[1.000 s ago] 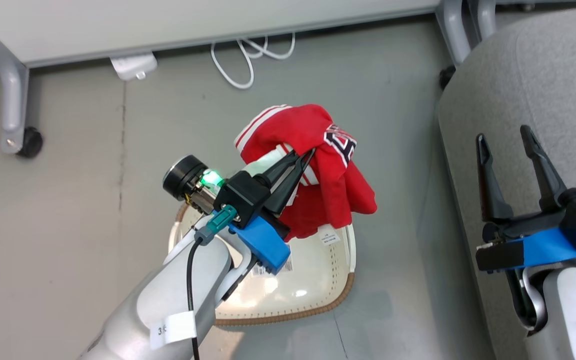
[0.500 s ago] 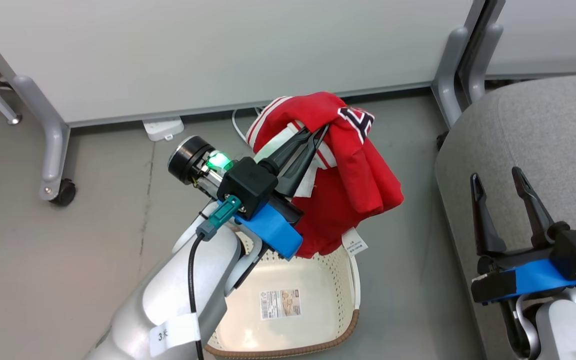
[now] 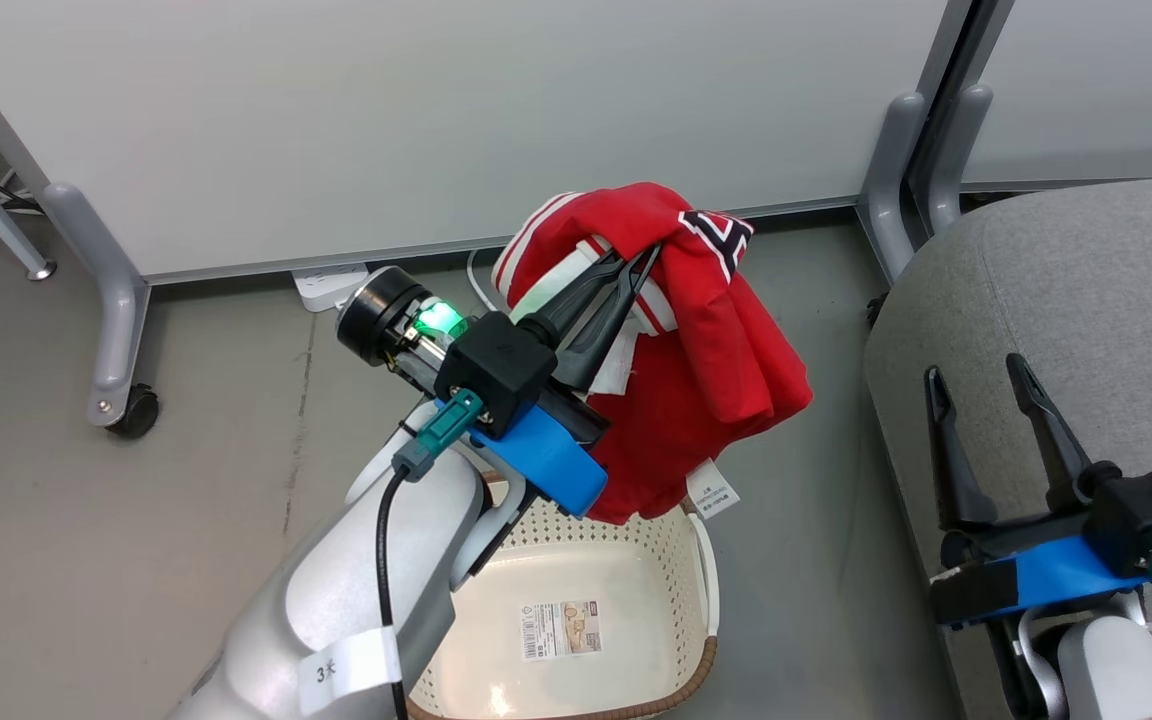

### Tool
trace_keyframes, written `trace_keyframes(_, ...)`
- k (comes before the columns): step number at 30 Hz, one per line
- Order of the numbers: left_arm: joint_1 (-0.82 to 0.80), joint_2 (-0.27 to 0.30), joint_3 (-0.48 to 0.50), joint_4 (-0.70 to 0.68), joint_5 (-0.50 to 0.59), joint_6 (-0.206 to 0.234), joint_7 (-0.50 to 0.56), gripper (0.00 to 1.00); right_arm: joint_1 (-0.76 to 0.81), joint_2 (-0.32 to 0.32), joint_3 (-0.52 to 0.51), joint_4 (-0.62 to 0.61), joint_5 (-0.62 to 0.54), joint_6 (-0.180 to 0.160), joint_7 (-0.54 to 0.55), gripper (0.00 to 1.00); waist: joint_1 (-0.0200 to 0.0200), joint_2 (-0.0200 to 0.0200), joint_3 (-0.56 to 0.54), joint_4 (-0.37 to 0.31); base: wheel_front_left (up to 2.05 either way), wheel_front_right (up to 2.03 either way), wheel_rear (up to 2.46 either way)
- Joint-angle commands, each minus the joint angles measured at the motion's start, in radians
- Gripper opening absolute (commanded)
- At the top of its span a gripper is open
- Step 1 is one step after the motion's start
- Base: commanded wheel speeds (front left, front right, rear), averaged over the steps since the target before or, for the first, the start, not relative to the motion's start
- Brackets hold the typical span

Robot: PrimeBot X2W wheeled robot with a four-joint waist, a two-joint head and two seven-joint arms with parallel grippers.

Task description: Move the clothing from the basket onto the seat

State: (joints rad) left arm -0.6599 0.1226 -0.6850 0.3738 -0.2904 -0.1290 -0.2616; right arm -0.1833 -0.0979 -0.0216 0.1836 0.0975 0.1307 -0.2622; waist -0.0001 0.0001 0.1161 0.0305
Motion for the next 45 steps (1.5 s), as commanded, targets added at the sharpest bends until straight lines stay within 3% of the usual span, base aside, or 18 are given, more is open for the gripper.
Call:
trace_keyframes(1, -0.006, 0.003, 0.003, 0.000, -0.002, -0.002, -0.005, 0.00, 0.006, -0.001, 0.004, -0.002, -0.007, 0.000, -0.004, 1.00, 0.0001, -0.0001, 0.000, 0.000, 0.00, 0.00, 0.00)
trace_keyframes(17, -0.011, -0.006, 0.005, 0.008, 0.012, -0.002, -0.005, 0.00, -0.026, -0.084, 0.296, -0.014, -0.018, 0.000, -0.004, 1.00, 0.0001, -0.0001, 0.018, 0.003, 0.00, 0.00, 0.00)
trace_keyframes(31, -0.021, -0.024, -0.013, 0.004, 0.019, -0.002, -0.005, 0.00, -0.124, -0.103, 0.376, 0.047, -0.020, 0.000, -0.004, 1.00, 0.0001, -0.0001, 0.031, 0.018, 0.00, 0.00, 0.00)
trace_keyframes(43, -0.033, -0.036, -0.041, 0.005, 0.015, -0.001, -0.005, 0.00, -0.243, -0.085, 0.375, 0.116, -0.030, 0.000, -0.004, 1.00, 0.0001, -0.0001, 0.045, 0.030, 0.00, 0.00, 0.00)
trace_keyframes(44, -0.035, -0.036, -0.043, 0.005, 0.014, -0.001, -0.005, 0.00, -0.246, -0.082, 0.376, 0.124, -0.028, 0.000, -0.004, 0.86, 0.0001, -0.0001, 0.045, 0.031, 0.00, 0.00, 0.00)
trace_keyframes(45, -0.036, -0.037, -0.044, 0.005, 0.013, -0.001, -0.005, 0.00, -0.252, -0.080, 0.377, 0.131, -0.025, 0.000, -0.004, 0.35, 0.0001, -0.0001, 0.045, 0.032, 0.00, 0.00, 0.00)
